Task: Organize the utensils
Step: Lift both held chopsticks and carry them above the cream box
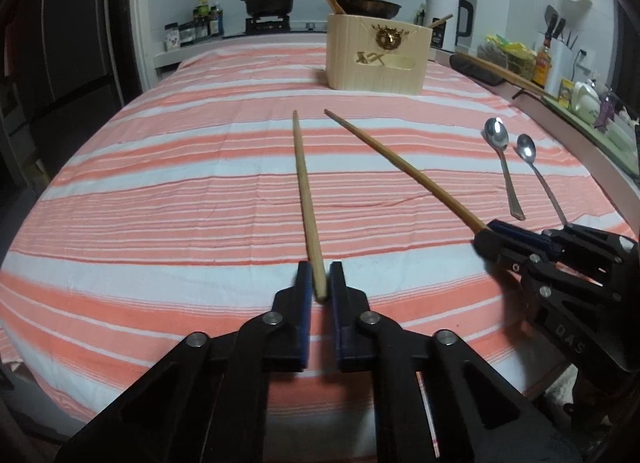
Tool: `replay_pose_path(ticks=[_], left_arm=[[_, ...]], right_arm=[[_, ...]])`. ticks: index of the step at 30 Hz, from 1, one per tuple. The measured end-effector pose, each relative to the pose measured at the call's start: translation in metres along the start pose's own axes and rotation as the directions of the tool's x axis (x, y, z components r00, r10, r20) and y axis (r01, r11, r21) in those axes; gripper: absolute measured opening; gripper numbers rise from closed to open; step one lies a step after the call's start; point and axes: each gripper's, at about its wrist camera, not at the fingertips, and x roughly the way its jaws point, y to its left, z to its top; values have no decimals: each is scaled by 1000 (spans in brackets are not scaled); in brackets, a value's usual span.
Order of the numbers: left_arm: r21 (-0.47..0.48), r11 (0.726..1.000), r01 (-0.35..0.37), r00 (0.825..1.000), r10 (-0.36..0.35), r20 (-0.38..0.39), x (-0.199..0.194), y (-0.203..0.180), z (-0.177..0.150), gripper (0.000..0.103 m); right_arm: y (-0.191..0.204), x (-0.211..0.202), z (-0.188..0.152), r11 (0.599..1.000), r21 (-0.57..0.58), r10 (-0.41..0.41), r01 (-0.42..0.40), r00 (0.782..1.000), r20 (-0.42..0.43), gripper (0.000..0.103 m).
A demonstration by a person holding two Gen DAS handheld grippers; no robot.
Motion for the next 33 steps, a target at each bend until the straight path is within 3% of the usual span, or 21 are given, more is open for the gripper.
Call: replay_pose_path(ticks=[1,16,27,33], left_arm=[[-4,1000,1,1000,-1,0,0,1,2,4],[-3,1000,28,987,-27,157,-82,15,61,4],[13,999,43,986,-45,163,-109,24,92,5],[-4,999,46,981,-44,189,-110,28,98,4]], right_arm=[[-2,0,1,1000,8,5,-5,1000,-2,7],[-21,-83,60,1000,4,16,-17,983,182,7],[-43,-124,98,1000,10,-10,7,959,284,7],[-50,-124,104,1000,19,-15,10,956,293,7]])
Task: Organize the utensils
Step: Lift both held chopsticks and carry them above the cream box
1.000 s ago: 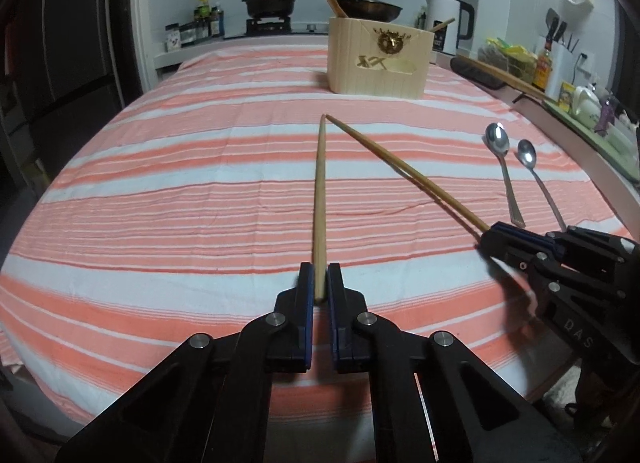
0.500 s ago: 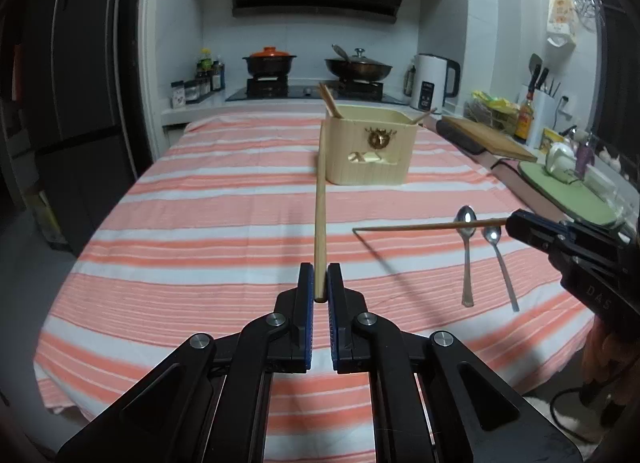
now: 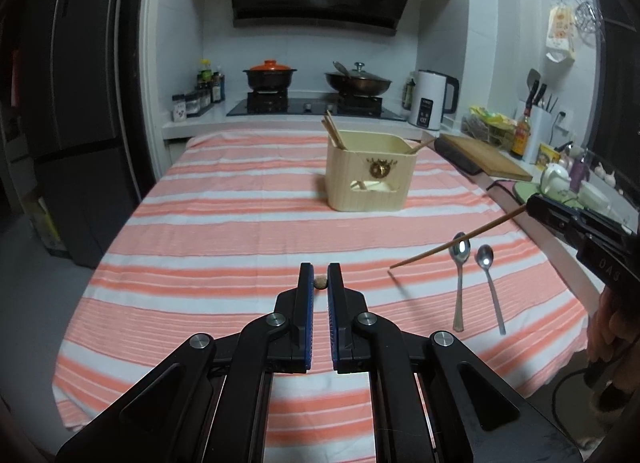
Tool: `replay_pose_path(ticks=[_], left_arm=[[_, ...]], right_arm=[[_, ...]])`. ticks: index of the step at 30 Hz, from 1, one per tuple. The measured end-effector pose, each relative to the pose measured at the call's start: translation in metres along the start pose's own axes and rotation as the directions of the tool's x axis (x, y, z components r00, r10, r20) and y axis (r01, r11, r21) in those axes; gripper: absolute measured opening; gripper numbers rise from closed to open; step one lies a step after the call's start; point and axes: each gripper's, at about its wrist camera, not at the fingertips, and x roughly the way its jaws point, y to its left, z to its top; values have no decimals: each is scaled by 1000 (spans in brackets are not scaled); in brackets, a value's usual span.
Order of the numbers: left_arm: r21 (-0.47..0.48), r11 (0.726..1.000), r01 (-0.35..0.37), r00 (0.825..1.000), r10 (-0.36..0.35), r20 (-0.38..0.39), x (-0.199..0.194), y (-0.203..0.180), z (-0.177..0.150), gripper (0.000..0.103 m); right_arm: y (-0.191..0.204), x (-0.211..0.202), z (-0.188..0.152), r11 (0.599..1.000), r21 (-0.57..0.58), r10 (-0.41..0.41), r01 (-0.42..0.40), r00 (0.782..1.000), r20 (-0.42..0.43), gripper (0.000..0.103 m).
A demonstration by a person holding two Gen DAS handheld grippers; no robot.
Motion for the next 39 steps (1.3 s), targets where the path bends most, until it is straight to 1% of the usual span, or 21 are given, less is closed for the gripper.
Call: replay_pose_path(ticks=[3,8,15,22,29,32,35,39], left_arm=[[-4,1000,7,1000,-7,24,-4,-1,7,4],[32,999,32,998,-33,54,-14,-7,28,4],[60,995,83,992,-89,93,-25,-14,64,4],[79,990,117,987,-125,103,-22,-17,95,4],[83,987,138,981,-148,123,-12,-22,129,4],[70,986,154,978,-162,131,-2,-23,147,4],[53,985,164,977,-169,132,14,-26,166,4],[50,987,152,981,-157,117,46,-33,190,4]], right_arm=[[-1,-2,3,1000,-6,-4,4,1000,12,7],[-3,-7,14,1000,-12,2,-1,999,34,7],[-16,-15,45,1000,0,19,-19,997,70,7],[-30,-15,77,999,20,43,-45,995,90,7],[-39,-13,114,1000,-15,25,-23,990,140,7],[-44,-9,130,1000,-29,9,-4,987,162,7],[-52,1,146,1000,-27,-10,15,983,183,7],[-64,22,165,999,-19,-45,50,977,208,7]])
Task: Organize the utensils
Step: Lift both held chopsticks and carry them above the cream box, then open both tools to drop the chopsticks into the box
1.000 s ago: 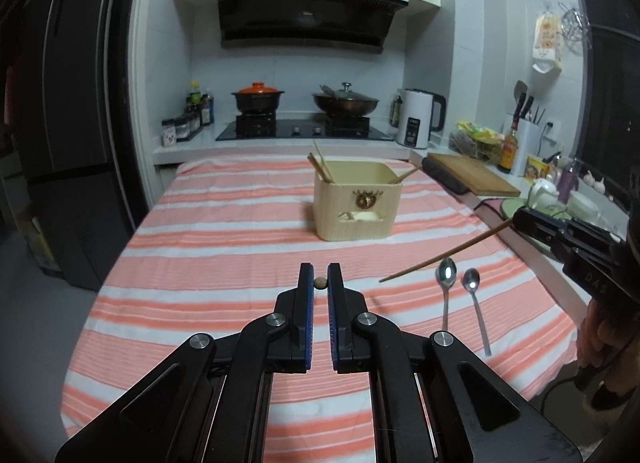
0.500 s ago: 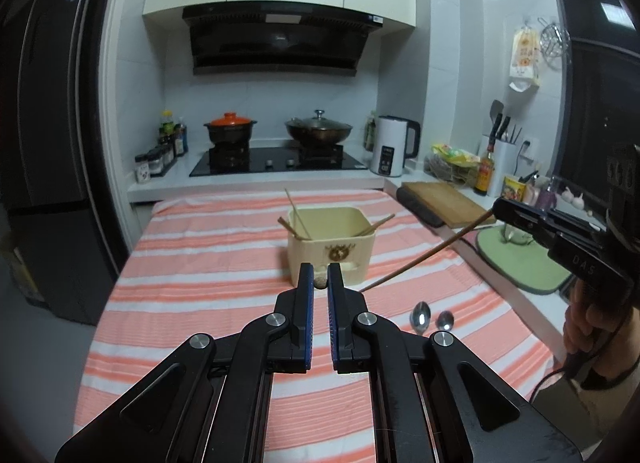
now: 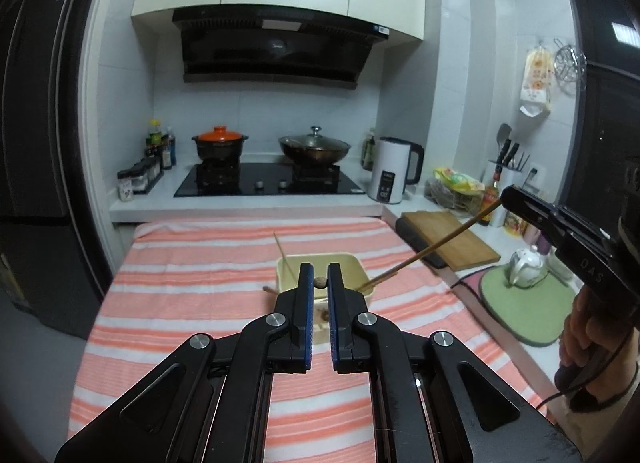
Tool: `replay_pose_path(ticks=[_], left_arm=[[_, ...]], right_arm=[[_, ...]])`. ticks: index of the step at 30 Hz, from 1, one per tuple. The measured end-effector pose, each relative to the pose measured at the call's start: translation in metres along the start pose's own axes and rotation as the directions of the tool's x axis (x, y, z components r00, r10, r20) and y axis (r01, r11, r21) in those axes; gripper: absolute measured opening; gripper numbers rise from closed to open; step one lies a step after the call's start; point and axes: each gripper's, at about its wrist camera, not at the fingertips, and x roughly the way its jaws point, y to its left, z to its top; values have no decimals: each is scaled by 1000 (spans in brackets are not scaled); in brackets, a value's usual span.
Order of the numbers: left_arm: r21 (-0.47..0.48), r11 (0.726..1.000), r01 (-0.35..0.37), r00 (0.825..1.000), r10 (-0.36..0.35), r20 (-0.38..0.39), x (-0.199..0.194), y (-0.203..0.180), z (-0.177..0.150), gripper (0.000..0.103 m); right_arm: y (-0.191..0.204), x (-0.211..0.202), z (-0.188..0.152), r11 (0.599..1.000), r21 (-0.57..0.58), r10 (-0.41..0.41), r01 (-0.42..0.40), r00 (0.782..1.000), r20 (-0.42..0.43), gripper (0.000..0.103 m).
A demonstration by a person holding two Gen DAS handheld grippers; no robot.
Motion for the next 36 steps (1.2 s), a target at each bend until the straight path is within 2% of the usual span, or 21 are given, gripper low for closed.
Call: replay_pose_path(ticks=[5,12,16,24,26,27,28,29,30,31,33,36], left_arm=[[8,1000,-17,999,17,-45,48,-2,11,4],[8,1000,-18,989,19,-144,107,-3,2,4],[-3,1000,-20,985,19,-170,126,-2,-11,4],[25,999,-32,981,36,-192,147,-4,-30,6],[19,999,-29,979,32,-202,149,-3,-28,16],[9,1000,-27,980,29,-199,147,-1,-26,36],[-2,999,-32,983,31,-183,140,1,-22,53],[-9,999,-38,987,36,-159,131,3,-19,59],[-12,999,-40,990,38,-136,121,4,-15,64],[-10,999,-39,992,37,-122,110,6,-11,65],[-4,999,-42,993,41,-109,90,8,-7,69],[20,999,-44,994,46,-98,59,6,-13,80]], right_arm=[[-17,48,2,1000,20,-13,13,1000,-23,7],[-37,118,-25,997,81,17,-3,983,-184,7],[-46,138,-44,992,127,30,0,971,-235,7],[-44,161,-76,991,135,29,13,951,-306,7],[-43,166,-76,991,136,32,12,947,-319,9],[-43,165,-75,991,130,30,12,948,-316,14],[-42,162,-70,992,129,31,8,953,-303,24],[-42,155,-64,991,130,31,5,960,-279,30],[-41,146,-56,992,128,28,5,967,-253,40],[-40,134,-46,993,122,21,6,975,-220,47],[-39,112,-29,994,109,16,3,985,-174,49],[-40,73,-14,995,95,6,6,991,-131,53]])
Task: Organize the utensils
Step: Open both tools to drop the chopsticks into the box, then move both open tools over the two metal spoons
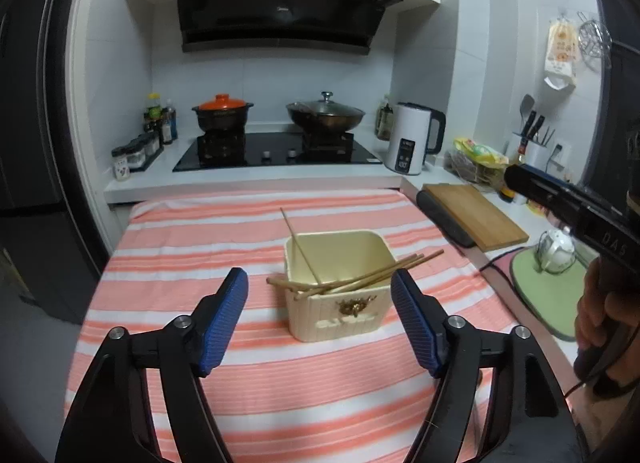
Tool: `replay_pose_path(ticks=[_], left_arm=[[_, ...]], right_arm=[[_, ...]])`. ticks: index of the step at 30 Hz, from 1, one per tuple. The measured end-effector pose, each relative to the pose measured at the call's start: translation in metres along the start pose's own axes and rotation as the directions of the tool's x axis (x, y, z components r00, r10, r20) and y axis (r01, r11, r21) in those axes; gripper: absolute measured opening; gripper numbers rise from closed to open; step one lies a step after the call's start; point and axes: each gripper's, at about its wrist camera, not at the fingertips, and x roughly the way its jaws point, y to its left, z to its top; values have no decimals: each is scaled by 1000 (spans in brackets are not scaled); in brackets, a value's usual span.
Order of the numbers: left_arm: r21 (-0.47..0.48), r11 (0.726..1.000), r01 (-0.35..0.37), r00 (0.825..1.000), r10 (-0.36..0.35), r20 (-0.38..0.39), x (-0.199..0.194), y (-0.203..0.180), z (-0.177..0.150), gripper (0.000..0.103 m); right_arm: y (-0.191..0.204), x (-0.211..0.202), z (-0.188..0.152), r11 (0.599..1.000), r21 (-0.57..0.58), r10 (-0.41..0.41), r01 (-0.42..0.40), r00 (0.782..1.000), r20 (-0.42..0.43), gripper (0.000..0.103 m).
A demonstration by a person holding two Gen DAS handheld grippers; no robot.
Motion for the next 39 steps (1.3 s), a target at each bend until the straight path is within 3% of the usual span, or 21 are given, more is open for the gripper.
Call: replay_pose_path(ticks=[4,8,13,18,21,25,28,32,39], left_arm=[[33,999,21,999,-20,-41,-22,-11,-40,87],[34,996,85,986,-79,-149,-14,-37,-106,90],[70,984,165,947,-138,-290,22,-87,-174,89],[179,956,234,936,-171,-306,57,-138,-184,89],[249,942,225,940,-142,-309,89,-160,-183,89],[268,937,224,928,-121,-354,134,-183,-183,89],[286,940,184,929,-72,-362,160,-189,-186,88],[239,959,154,917,-49,-395,181,-186,-191,86],[139,989,53,927,3,-375,174,-154,-193,78]], right_arm=[[-7,-44,-20,1000,-12,-24,24,1000,2,57],[-19,-74,-81,996,4,-92,92,994,-68,57],[-35,-91,-187,976,44,-197,215,947,-254,57],[-49,-113,-248,958,88,-223,273,903,-367,57],[-57,-124,-258,950,101,-239,297,894,-378,57],[-65,-130,-256,945,124,-239,301,899,-367,57],[-64,-130,-255,946,129,-235,296,905,-356,57],[-64,-126,-257,950,132,-221,284,905,-363,57],[-65,-109,-263,953,139,-195,268,898,-394,57]])
